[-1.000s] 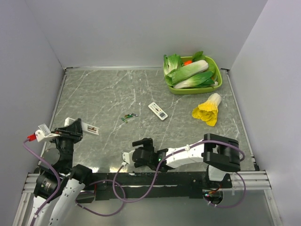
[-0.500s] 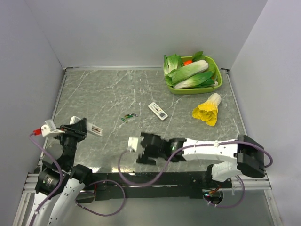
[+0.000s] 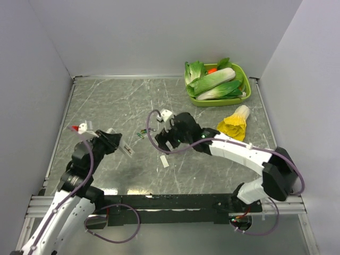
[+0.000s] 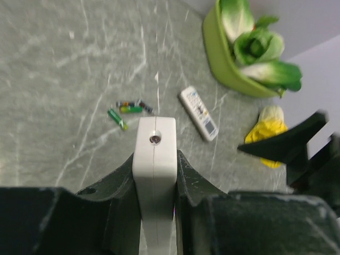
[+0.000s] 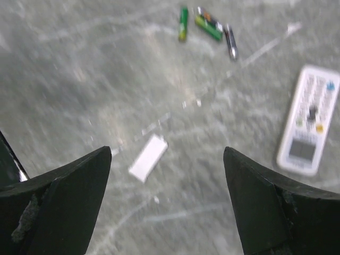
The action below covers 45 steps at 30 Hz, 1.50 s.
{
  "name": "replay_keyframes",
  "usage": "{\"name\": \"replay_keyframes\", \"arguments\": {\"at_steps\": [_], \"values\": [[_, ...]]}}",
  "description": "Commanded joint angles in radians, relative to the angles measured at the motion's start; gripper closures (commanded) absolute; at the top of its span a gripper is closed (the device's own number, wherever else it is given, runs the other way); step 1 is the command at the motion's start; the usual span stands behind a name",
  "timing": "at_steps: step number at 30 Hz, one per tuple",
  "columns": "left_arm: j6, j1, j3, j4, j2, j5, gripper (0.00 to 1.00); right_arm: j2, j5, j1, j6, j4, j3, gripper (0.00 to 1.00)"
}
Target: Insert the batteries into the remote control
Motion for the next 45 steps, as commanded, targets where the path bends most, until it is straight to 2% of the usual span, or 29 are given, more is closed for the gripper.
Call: {"name": "replay_keyframes", "arguments": {"at_steps": [1,5,7,12,16,21,27,45], "values": [[-0.079,0.073,-0.076,0.215,0.118,0.255,0.99,0.154,-0.127,-0.045,-0.005,0.032,0.175,0.09],[-0.096,0.255,-0.093,0.275,0.179,0.416,0.99,0.277,-0.115,-0.05,-0.022,-0.013,0.288,0.15],[-0.111,0.335,-0.119,0.336,0.208,0.491,0.99,0.339,-0.124,-0.049,-0.019,-0.016,0.338,0.21],[-0.221,0.441,-0.27,0.549,0.237,0.603,0.99,0.475,-0.133,-0.039,-0.014,-0.028,0.45,0.34],[-0.243,0.449,-0.393,0.675,0.19,0.608,0.99,0.545,-0.112,-0.013,-0.031,-0.041,0.519,0.46],[-0.222,0.449,-0.49,0.787,0.153,0.607,0.99,0.637,-0.066,0.01,-0.06,-0.096,0.628,0.51],[-0.124,0.447,-0.51,0.732,0.157,0.567,0.99,0.725,-0.026,0.03,-0.074,-0.149,0.727,0.57],[-0.093,0.414,-0.51,0.726,0.156,0.553,0.98,0.91,0.057,0.042,-0.068,-0.223,0.909,0.64]]}}
